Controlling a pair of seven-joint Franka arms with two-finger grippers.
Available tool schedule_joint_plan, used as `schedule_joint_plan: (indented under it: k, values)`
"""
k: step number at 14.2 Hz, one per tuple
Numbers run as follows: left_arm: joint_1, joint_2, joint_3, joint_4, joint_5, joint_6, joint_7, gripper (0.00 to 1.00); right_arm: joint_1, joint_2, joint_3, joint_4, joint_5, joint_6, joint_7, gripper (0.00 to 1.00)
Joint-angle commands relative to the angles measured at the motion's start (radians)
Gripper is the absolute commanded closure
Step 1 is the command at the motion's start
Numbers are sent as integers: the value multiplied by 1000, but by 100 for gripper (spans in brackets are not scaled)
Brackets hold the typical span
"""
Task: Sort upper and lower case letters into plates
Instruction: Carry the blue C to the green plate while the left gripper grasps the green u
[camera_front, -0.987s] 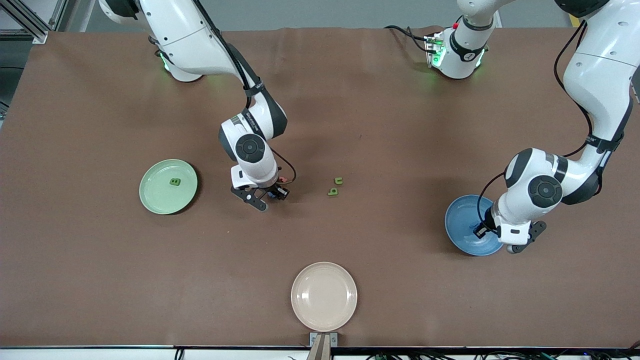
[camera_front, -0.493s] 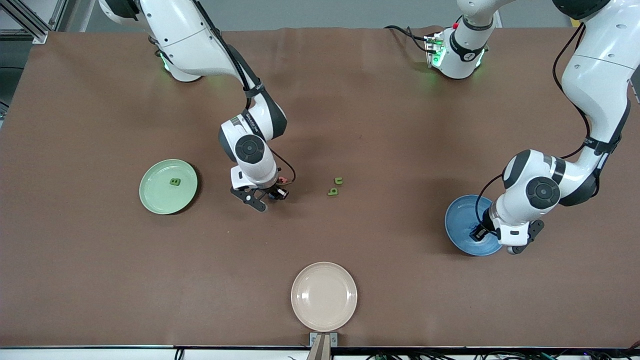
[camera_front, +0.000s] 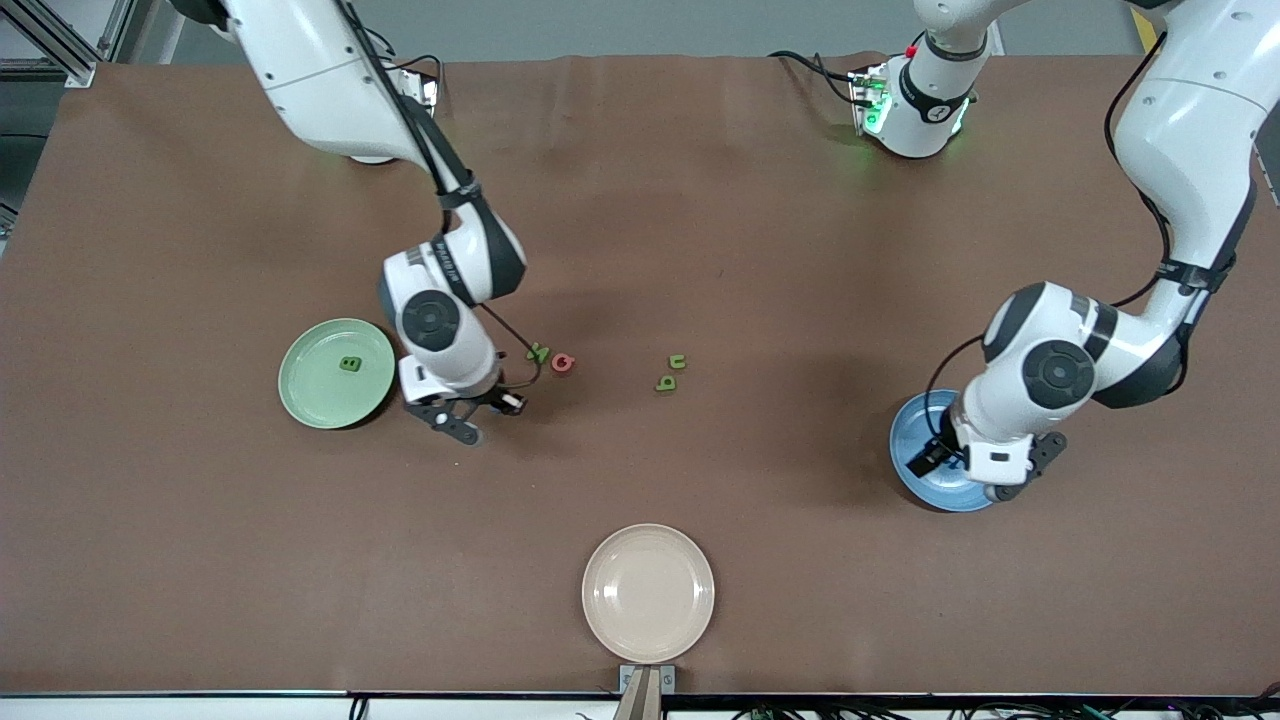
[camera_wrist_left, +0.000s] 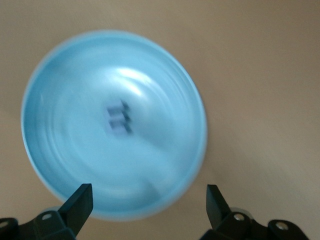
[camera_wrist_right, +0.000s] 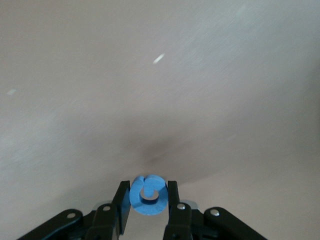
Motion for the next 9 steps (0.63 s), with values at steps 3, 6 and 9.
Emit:
schedule_joint_plan:
  k: [3, 6, 9]
  values:
    - [-172, -15, -41, -37, 10, -36, -245, 0, -120, -198, 17, -287, -12, 106, -222, 100]
    - [-310, 12, -40, -20, 10, -27, -304, 0, -206, -264, 17, -372, -12, 120, -373, 100]
    - [-491, 104, 7, 95, 8, -27, -503, 3, -270, -307, 17, -418, -12, 120, -491, 100]
